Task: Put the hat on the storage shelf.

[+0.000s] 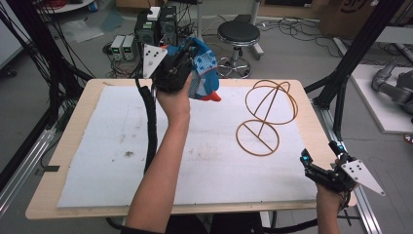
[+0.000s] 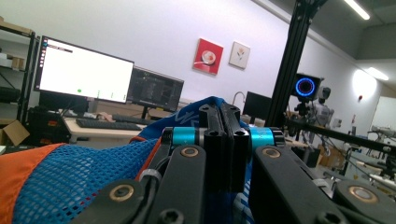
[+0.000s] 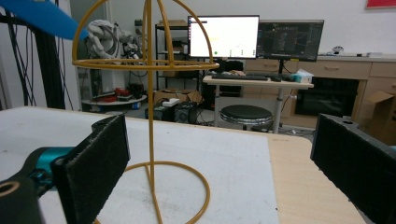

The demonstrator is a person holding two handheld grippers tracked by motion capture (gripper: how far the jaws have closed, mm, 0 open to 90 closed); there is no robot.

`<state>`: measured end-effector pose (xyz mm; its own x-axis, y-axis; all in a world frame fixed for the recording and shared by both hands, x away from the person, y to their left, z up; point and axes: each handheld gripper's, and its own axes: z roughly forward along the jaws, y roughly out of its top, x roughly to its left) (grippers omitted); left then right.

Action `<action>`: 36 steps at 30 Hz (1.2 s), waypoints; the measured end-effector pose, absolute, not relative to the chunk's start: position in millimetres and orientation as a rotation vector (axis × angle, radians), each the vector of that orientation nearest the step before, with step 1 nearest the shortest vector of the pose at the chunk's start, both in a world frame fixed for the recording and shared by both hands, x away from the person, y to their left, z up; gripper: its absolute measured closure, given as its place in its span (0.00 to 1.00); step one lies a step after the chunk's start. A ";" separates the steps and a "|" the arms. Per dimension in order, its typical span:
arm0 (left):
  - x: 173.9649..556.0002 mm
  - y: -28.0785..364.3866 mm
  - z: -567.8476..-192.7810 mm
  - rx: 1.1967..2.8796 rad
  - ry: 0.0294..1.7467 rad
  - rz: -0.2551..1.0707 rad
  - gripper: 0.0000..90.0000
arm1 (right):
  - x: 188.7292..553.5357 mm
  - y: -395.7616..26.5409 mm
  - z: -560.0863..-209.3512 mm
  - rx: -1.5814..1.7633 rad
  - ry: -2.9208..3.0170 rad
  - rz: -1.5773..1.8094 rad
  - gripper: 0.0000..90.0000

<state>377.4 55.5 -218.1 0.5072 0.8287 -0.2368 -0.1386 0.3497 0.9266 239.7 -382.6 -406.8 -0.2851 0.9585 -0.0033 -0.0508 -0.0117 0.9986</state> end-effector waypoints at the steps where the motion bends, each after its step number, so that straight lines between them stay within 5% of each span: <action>1: 378.6 53.1 -215.7 1.018 0.814 0.718 0.98 | 239.2 -383.0 -406.8 1.018 1.377 1.439 0.05; 36: 399.5 -60.4 -174.0 1.007 0.728 0.598 0.98 | 219.3 -387.1 -408.9 1.017 1.400 1.414 0.05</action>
<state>399.5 -60.4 -174.0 0.6224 0.7376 -0.2620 -0.1134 0.4161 0.9022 219.3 -387.1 -408.9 -0.2814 0.9592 -0.0281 -0.0371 0.0184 0.9991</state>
